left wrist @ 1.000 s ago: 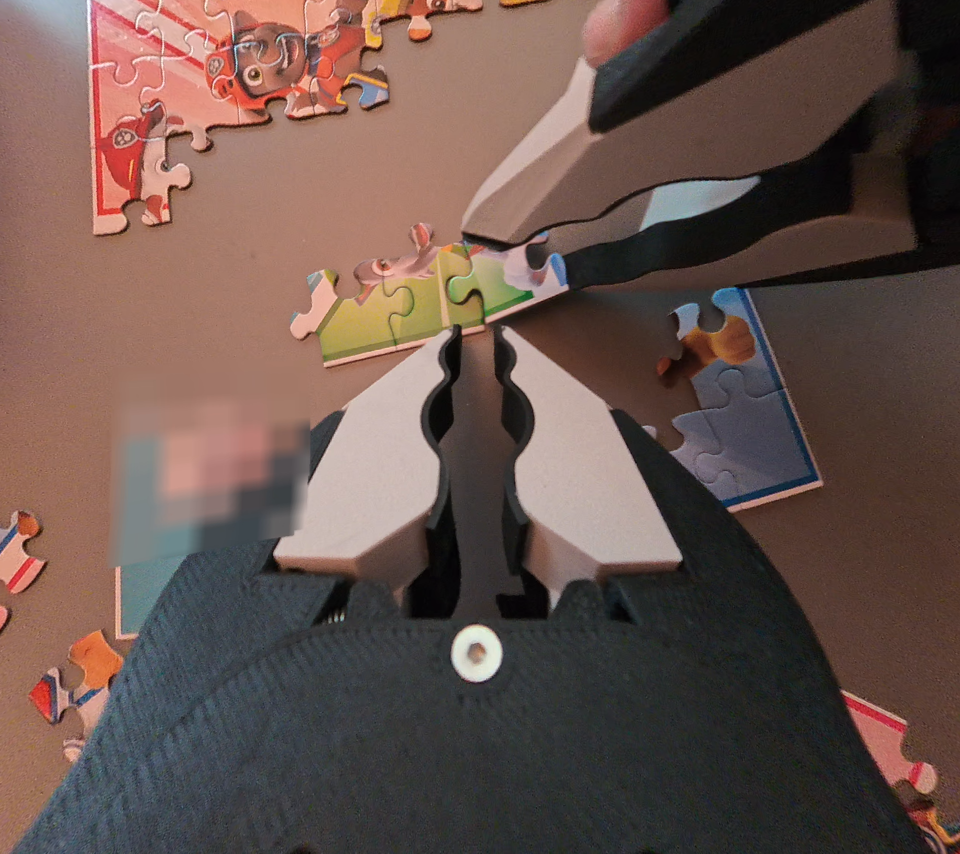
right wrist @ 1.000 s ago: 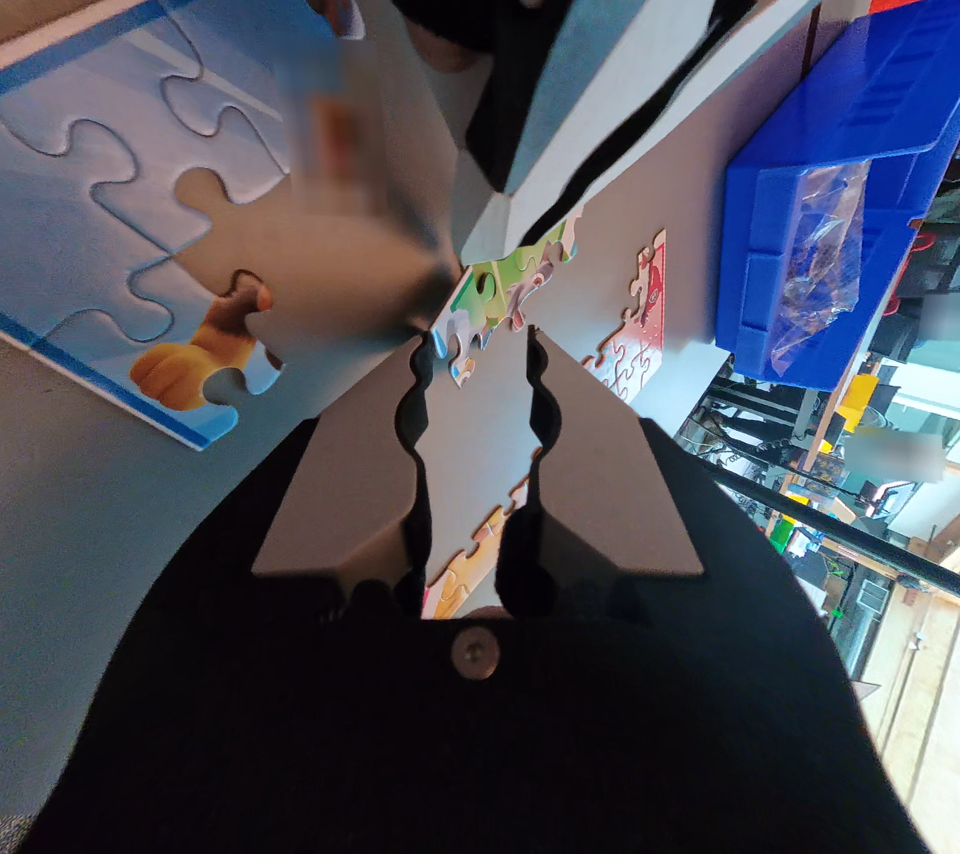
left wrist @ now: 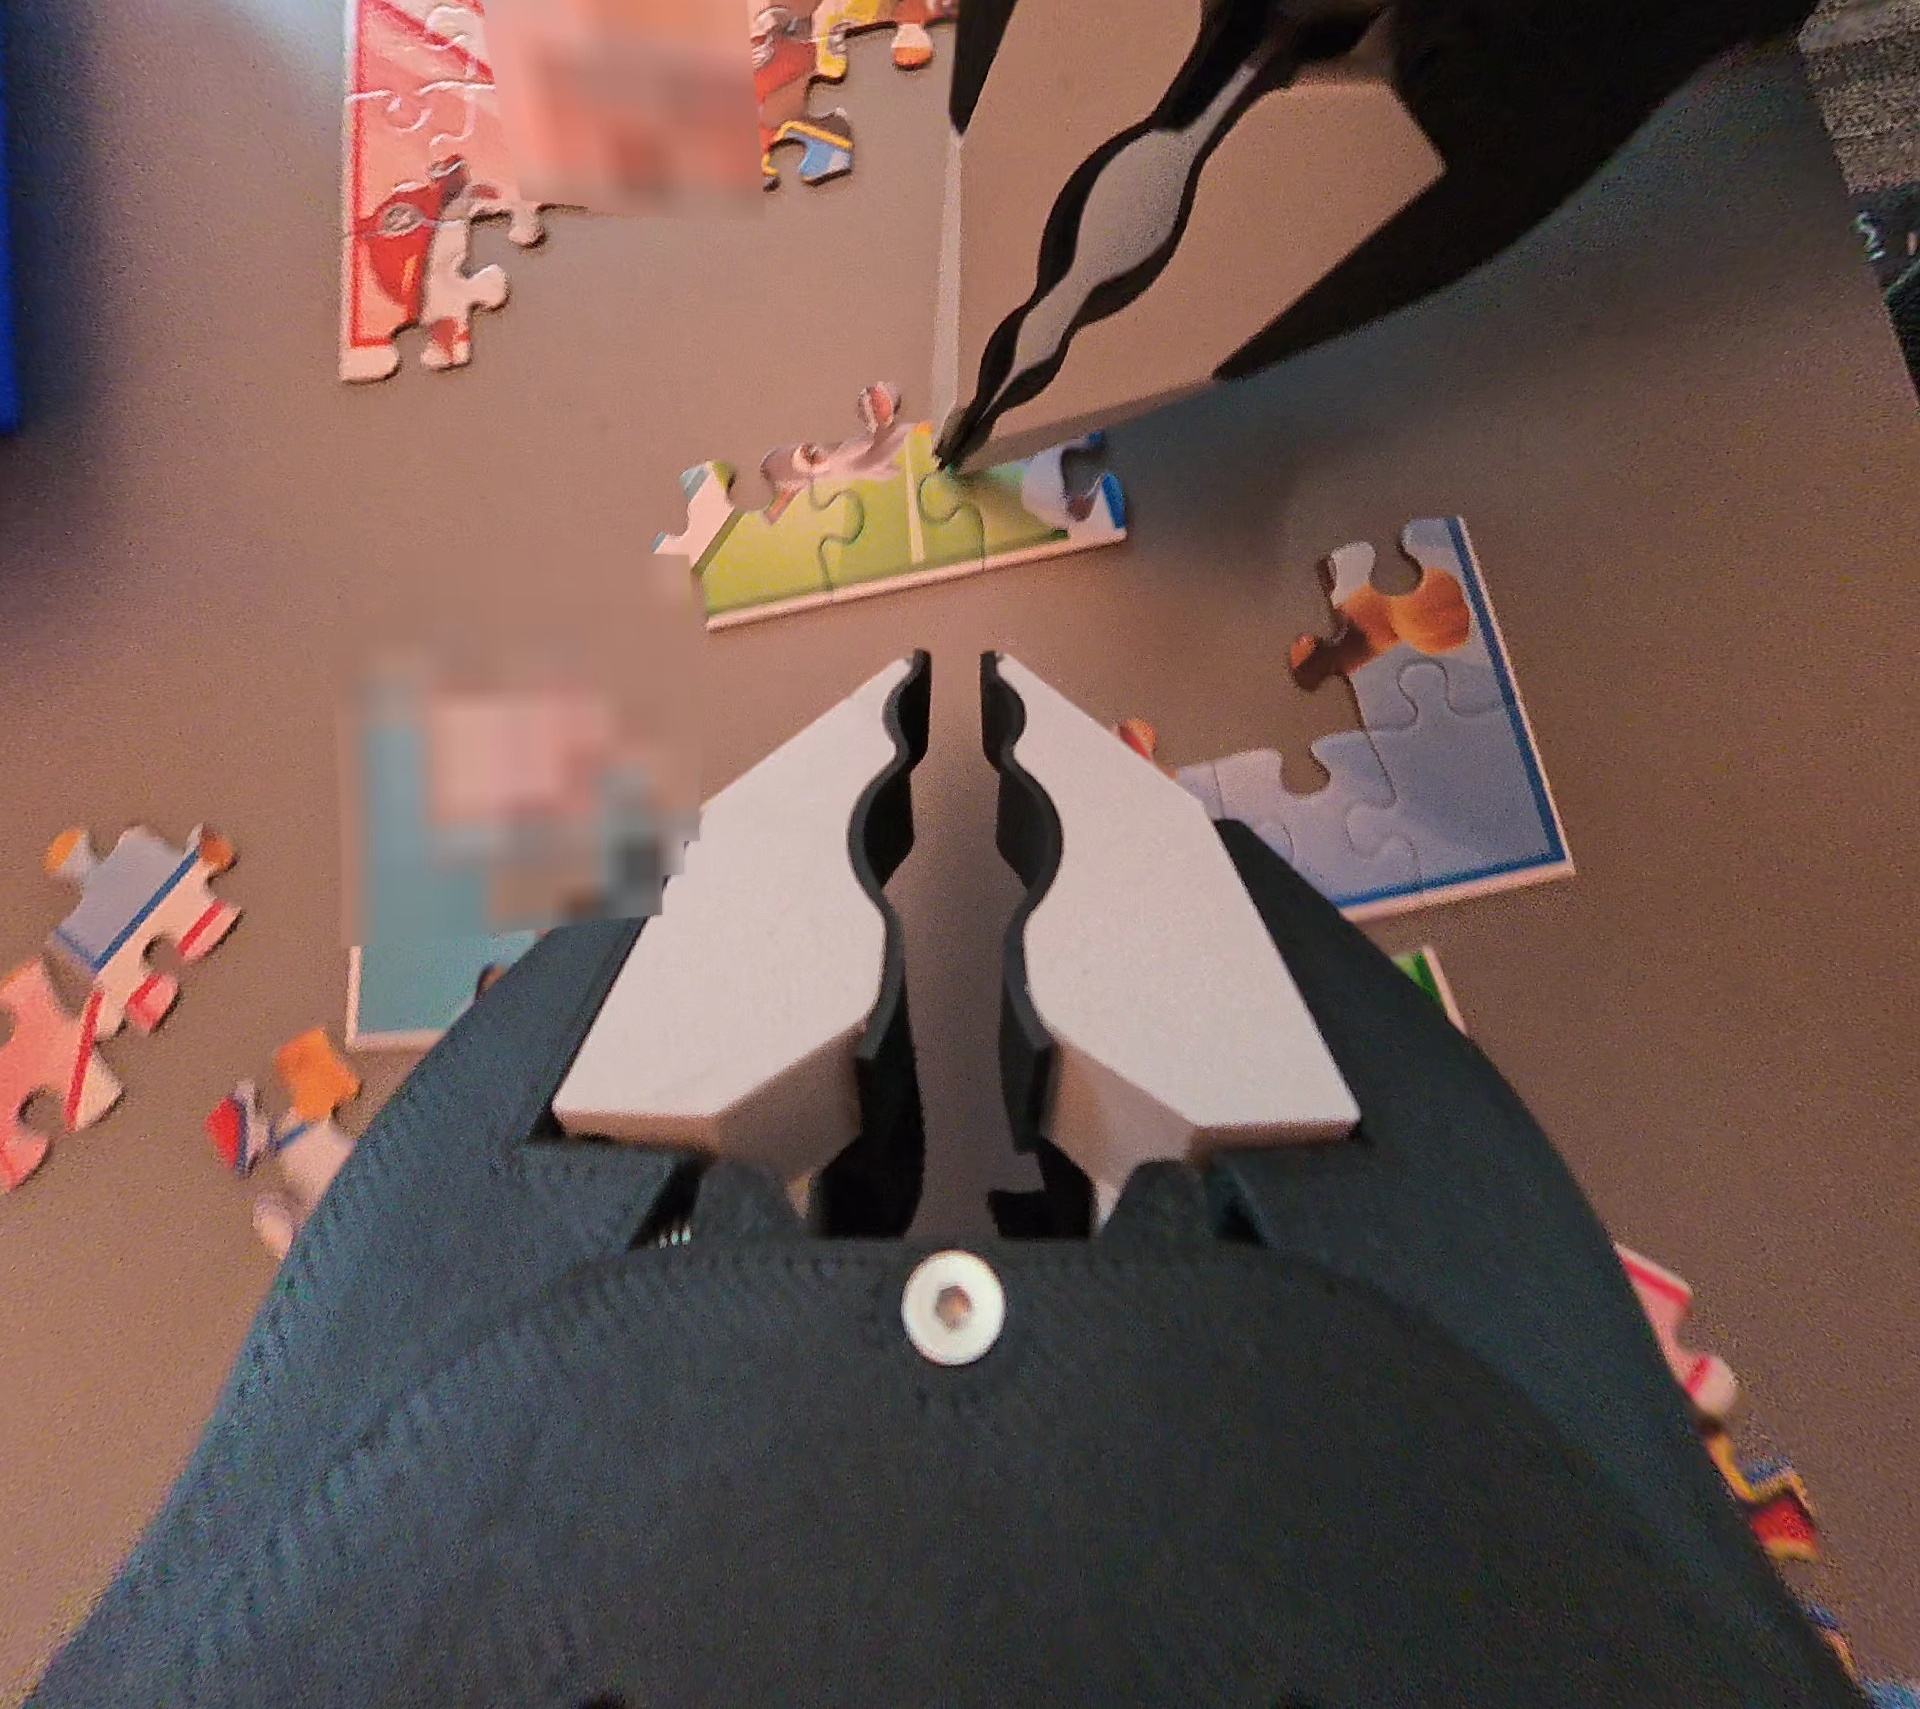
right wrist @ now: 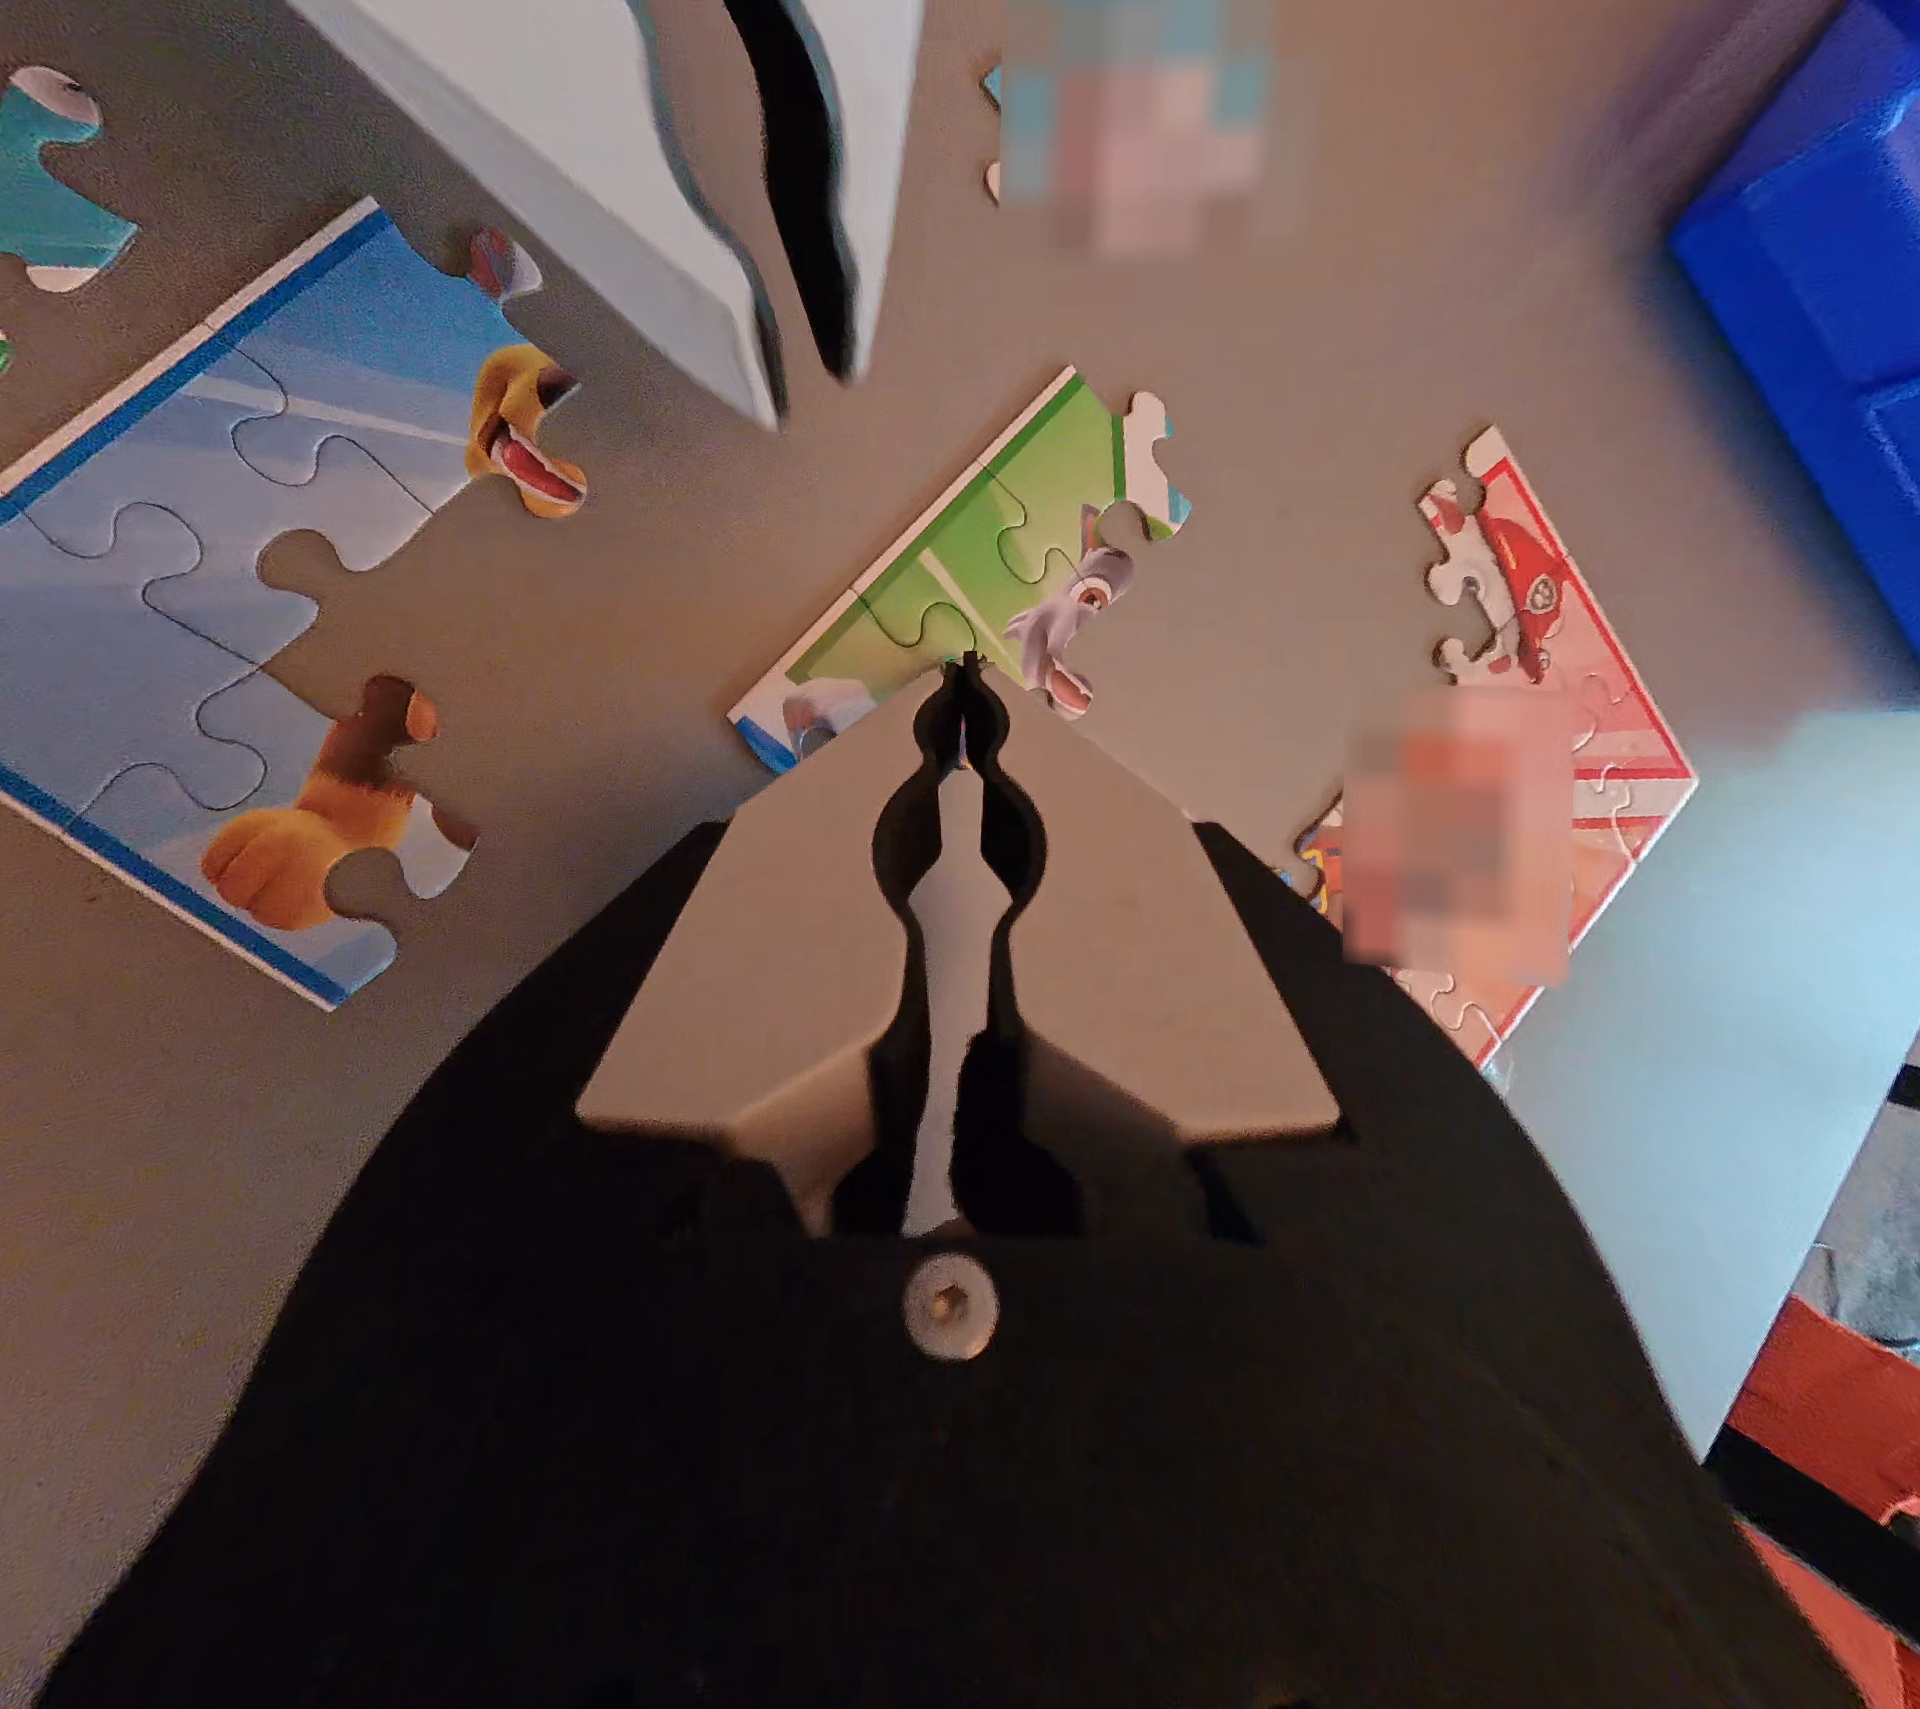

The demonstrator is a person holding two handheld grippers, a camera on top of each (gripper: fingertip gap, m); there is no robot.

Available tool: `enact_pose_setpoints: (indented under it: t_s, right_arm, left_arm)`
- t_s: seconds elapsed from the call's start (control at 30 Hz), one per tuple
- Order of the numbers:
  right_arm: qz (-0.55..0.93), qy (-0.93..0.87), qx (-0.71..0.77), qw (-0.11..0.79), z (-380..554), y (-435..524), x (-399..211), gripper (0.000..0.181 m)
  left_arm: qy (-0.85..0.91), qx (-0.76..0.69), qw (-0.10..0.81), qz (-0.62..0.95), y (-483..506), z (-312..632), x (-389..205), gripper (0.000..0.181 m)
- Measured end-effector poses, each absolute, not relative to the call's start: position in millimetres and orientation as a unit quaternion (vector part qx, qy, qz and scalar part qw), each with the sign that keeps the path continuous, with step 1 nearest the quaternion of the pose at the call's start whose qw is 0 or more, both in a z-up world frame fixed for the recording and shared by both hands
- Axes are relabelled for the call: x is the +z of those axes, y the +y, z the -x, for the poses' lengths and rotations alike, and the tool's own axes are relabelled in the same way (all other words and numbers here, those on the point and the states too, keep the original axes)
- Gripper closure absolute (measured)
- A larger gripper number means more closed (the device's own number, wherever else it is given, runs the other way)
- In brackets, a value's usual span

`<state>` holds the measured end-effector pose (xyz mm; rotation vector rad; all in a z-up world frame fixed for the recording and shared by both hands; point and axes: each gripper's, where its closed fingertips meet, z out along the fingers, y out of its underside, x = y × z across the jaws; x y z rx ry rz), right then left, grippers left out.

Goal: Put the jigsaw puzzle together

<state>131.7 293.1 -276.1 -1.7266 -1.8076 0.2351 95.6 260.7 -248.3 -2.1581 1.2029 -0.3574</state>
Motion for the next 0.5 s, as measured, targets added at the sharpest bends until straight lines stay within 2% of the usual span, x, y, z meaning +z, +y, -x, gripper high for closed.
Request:
enact_pose_setpoints:
  t_s: [0.1,0.17,0.27,0.5]
  right_arm:
    - [0.648,-0.681,0.089,0.328,-126.6,297.4,-263.7,0.181]
    - [0.649,-0.69,0.084,0.309,-125.8,295.0,-271.7,0.181]
    - [0.651,-0.696,0.084,0.29,-125.2,292.6,-275.5,0.181]
    - [0.651,-0.685,0.081,0.317,-129.7,294.7,-275.7,0.181]
  left_arm:
    - [0.431,-0.117,0.329,0.832,252.5,-67.5,-234.7,0.173]
    - [0.415,-0.099,0.333,0.841,251.0,-46.1,-231.5,0.172]
    - [0.387,-0.081,0.33,0.857,257.8,-18.5,-237.4,0.17]
    - [0.358,-0.039,0.324,0.875,285.9,9.8,-256.8,0.163]
